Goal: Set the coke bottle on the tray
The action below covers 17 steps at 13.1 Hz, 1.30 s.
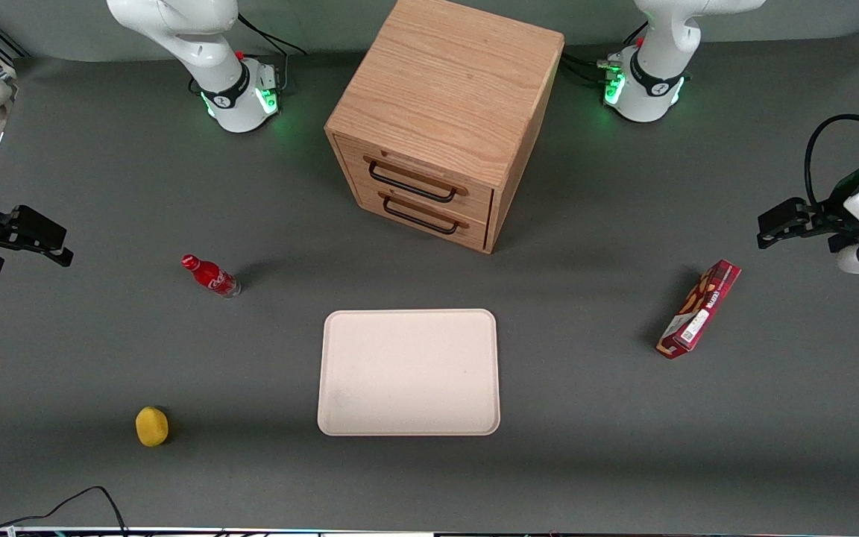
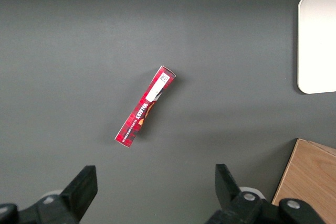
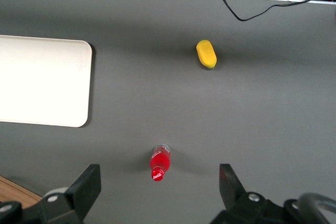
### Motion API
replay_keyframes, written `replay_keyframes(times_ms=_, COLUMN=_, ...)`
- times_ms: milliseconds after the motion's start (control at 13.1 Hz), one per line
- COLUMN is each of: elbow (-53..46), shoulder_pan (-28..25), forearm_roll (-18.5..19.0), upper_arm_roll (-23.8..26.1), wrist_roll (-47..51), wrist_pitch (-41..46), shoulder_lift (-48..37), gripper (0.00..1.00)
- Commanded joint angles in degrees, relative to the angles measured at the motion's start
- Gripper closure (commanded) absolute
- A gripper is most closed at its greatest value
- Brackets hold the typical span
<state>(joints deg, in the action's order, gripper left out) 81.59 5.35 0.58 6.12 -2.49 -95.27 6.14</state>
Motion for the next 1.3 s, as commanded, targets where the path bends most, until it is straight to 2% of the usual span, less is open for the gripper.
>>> replay_keyframes(times_ms=0, elbow=-2.13, shoulder_pan=0.01, forearm_roll=1.09, upper_arm_roll=0.03, wrist_roll=-0.67, wrist_pitch=1.84, shoulder_lift=0.89, gripper=0.0)
replay_keyframes(times_ms=1220, elbow=-2.13, shoulder_pan=-0.08, forearm_roll=1.17, upper_arm_roll=0.03, wrist_roll=-0.5, wrist_pitch=2.54, shoulder_lift=1.68, gripper=0.0)
